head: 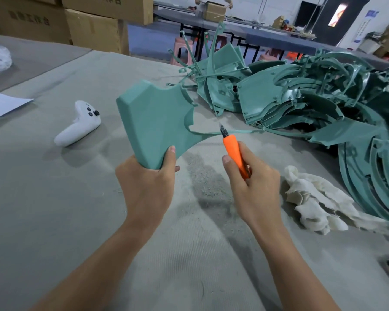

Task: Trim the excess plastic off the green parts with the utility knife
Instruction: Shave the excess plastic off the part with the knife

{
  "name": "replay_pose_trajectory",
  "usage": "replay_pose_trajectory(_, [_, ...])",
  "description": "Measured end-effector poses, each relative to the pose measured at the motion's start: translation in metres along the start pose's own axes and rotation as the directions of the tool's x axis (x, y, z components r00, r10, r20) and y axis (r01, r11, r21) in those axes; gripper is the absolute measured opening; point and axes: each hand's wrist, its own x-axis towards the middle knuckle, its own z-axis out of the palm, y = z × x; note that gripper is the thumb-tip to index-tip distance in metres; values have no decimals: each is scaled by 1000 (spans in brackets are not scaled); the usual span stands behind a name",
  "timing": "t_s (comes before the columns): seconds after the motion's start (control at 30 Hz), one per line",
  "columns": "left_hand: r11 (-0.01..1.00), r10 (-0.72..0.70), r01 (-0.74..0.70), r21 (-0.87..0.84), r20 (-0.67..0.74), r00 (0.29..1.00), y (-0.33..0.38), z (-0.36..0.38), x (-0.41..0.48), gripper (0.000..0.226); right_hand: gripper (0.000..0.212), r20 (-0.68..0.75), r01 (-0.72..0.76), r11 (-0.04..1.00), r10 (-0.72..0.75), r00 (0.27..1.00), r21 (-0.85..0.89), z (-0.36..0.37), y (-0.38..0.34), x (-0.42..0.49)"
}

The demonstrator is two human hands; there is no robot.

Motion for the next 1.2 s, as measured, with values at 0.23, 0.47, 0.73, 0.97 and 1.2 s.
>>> replay_pose_trajectory(0.23, [994, -29, 25, -108, -33, 999, 2, -2, 3, 28, 41, -15, -16, 1000, 16, 1000, -16, -2, 7, 1])
replay_pose_trajectory(0.47, [987, 8, -5, -158, 17, 1000, 4, -3, 1, 34, 23, -37, -4, 991, 9, 999, 136, 0, 6, 1])
replay_pose_trajectory(0.73, [976, -15, 18, -215, 15, 1000, 4, -1, 0, 24, 29, 15, -50, 989, 49, 999, 139, 8, 3, 5])
replay_pose_trajectory(0.97, [981, -10, 14, -193, 25, 1000, 0, 2, -1, 24, 31, 126, -26, 992, 10, 992, 120, 19, -5, 2])
replay_pose_trajectory(1.2, [981, -2, -1, -194, -18, 1000, 0, 2, 4, 25, 38, 166, -36, 970, -5, 986, 240, 20, -12, -4])
